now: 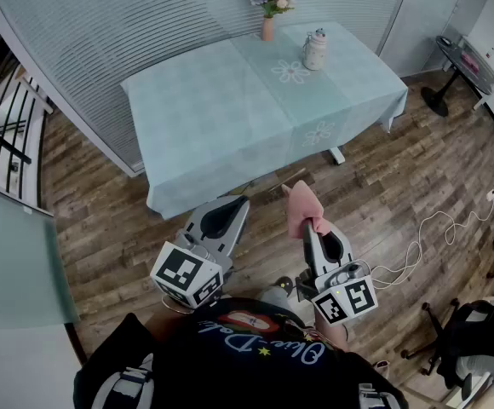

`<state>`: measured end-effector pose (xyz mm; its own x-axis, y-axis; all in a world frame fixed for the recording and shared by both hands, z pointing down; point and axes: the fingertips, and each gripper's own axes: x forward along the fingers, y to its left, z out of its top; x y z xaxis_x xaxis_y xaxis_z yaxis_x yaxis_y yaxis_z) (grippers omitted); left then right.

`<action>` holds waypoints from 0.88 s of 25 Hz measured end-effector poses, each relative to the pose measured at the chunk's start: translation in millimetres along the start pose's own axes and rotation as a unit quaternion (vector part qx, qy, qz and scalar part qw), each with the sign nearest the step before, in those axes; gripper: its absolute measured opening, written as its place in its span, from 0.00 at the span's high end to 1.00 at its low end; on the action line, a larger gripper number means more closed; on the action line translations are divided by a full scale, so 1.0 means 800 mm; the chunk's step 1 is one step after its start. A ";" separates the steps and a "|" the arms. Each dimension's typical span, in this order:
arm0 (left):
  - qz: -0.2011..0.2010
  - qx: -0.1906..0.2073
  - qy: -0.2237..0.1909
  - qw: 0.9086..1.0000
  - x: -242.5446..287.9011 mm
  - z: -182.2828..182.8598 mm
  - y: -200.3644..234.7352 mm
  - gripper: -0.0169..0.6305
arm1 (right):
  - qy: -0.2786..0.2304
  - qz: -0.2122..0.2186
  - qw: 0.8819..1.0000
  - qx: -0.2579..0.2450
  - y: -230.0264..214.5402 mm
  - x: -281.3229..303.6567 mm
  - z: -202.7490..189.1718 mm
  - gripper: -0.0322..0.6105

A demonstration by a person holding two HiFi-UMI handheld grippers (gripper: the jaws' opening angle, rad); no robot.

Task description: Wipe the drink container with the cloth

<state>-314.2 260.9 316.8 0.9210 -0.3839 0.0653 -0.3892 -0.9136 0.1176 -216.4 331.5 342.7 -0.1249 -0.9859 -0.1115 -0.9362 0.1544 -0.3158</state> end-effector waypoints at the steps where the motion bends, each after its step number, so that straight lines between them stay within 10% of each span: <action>1: 0.000 0.001 -0.001 1.000 0.001 0.000 -0.003 0.97 | -0.001 0.001 1.000 0.000 -0.002 -0.002 0.001 0.91; 22: -0.006 0.020 0.003 1.000 0.101 -0.004 -0.067 0.97 | -0.033 -0.015 0.999 0.016 -0.114 -0.053 0.041 0.91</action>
<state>-219.3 279.1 318.7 0.9259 -0.3714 0.0694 -0.3762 -0.9232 0.0790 -114.9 361.5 345.6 -0.0746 -0.9837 -0.1639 -0.9283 0.1285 -0.3490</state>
